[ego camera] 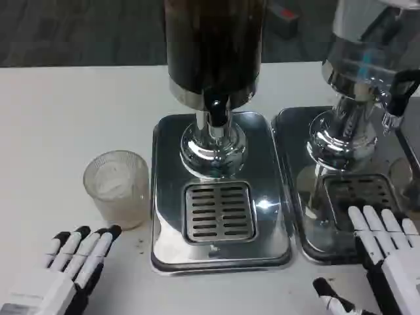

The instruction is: Grasp the cup under the faucet to collect the drink, then remove the cup.

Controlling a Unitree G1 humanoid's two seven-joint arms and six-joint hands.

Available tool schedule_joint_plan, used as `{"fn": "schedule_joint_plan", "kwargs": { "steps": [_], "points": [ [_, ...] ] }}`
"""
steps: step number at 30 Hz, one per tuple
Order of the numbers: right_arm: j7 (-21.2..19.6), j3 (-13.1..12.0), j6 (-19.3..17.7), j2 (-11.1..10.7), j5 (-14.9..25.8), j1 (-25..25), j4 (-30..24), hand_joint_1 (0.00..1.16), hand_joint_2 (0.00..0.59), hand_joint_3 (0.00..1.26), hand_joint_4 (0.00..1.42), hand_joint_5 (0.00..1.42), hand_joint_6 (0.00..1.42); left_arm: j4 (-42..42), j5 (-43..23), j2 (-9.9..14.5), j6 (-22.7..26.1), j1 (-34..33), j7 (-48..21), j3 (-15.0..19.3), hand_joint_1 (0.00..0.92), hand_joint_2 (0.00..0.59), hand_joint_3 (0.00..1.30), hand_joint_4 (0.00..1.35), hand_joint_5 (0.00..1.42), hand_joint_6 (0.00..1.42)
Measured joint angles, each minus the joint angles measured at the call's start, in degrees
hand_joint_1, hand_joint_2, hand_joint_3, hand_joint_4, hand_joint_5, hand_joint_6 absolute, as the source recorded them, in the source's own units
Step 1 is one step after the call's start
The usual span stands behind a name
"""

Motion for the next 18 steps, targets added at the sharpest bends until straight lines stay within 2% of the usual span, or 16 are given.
{"fn": "schedule_joint_plan", "kwargs": {
  "steps": [12,18],
  "points": [
    [0.00,0.01,0.21,0.12,1.27,-0.04,0.00,0.29,0.333,0.00,0.00,0.00,0.00,0.08,-0.52,0.02,1.11,-0.09,0.96,-1.59,0.000,0.025,0.00,0.00,0.00,0.00],
    [0.04,0.33,0.37,0.33,2.51,-0.52,0.00,0.29,0.333,0.00,0.00,0.00,0.00,1.35,-5.00,0.03,-0.19,-0.28,2.66,-1.25,0.000,0.020,0.00,0.00,0.00,0.00]
  ]
}}
